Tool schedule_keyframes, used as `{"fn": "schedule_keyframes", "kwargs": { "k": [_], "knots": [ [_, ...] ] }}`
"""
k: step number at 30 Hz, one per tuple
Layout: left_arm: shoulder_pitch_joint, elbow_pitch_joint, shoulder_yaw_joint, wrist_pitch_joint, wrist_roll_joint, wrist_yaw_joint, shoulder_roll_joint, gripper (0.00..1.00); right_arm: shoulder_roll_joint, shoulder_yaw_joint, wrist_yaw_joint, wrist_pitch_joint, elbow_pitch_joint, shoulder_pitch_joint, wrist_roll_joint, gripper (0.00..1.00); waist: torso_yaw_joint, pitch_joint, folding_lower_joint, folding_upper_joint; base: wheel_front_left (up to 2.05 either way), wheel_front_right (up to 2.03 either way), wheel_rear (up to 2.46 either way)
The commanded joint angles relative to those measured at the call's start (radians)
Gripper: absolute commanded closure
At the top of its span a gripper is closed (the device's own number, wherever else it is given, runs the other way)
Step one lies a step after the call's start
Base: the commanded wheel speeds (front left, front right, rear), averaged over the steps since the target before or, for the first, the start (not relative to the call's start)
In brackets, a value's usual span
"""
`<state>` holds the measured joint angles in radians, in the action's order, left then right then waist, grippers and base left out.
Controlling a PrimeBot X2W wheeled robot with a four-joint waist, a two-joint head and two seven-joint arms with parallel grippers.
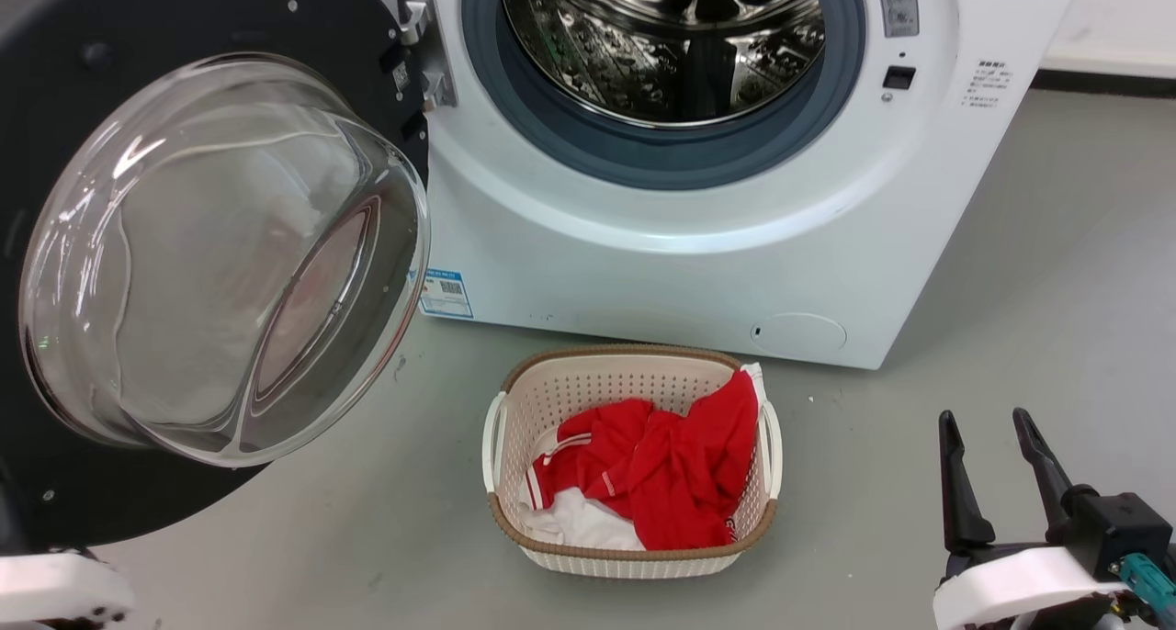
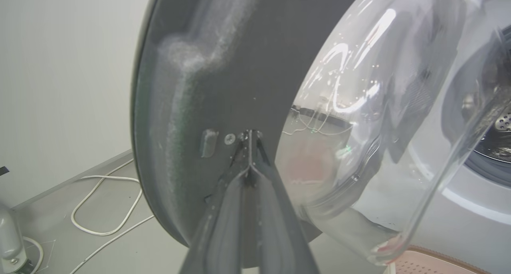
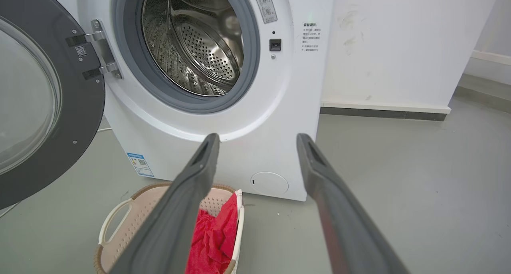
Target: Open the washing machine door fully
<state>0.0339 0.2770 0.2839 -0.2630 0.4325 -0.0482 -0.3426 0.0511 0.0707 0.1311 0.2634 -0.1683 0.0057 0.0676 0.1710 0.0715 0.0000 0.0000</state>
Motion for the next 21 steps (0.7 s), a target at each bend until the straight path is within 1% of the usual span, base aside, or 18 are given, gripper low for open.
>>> {"fn": "schedule_keyframes", "kwargs": {
  "k": [1,6,9,11,14,17,21],
  "knots": [
    [-0.017,-0.021,-0.005,-0.002,-0.013,-0.007,0.011,1.0,-0.002,0.002,-0.001,0.002,-0.003,0.012,0.002,0.0,0.005,-0.015,0.0,0.0,0.0,0.0,0.0],
    [-0.095,-0.135,-0.057,-0.002,-0.068,-0.019,0.07,1.0,-0.002,-0.004,-0.001,0.002,-0.009,0.022,0.005,0.0,0.011,-0.049,0.0,0.0,0.0,0.0,0.0],
    [-0.129,-0.19,-0.112,0.004,-0.104,-0.022,0.097,1.0,-0.002,-0.005,-0.001,0.002,-0.011,0.031,0.008,0.0,0.013,-0.061,0.0,0.0,0.0,0.0,0.0],
    [-0.131,-0.215,-0.161,0.018,-0.127,-0.014,0.111,1.0,-0.002,-0.004,-0.001,0.002,-0.008,0.032,0.008,0.0,0.015,-0.063,0.0,0.0,0.0,0.0,0.0],
    [-0.113,-0.221,-0.225,0.029,-0.16,-0.008,0.127,1.0,-0.002,-0.011,-0.001,0.002,-0.013,0.03,0.004,0.0,0.009,-0.068,0.0,0.0,0.0,0.0,0.0],
    [-0.091,-0.198,-0.28,0.028,-0.188,0.004,0.143,1.0,-0.002,-0.02,-0.001,0.002,-0.016,0.022,-0.002,0.0,-0.006,-0.073,0.0,0.0,0.0,0.0,0.0],
    [-0.051,-0.144,-0.318,0.019,-0.207,0.017,0.152,1.0,-0.002,-0.022,-0.001,0.002,-0.014,0.024,-0.008,0.0,-0.026,-0.079,0.0,0.0,0.0,0.0,0.0]
  ]
}}
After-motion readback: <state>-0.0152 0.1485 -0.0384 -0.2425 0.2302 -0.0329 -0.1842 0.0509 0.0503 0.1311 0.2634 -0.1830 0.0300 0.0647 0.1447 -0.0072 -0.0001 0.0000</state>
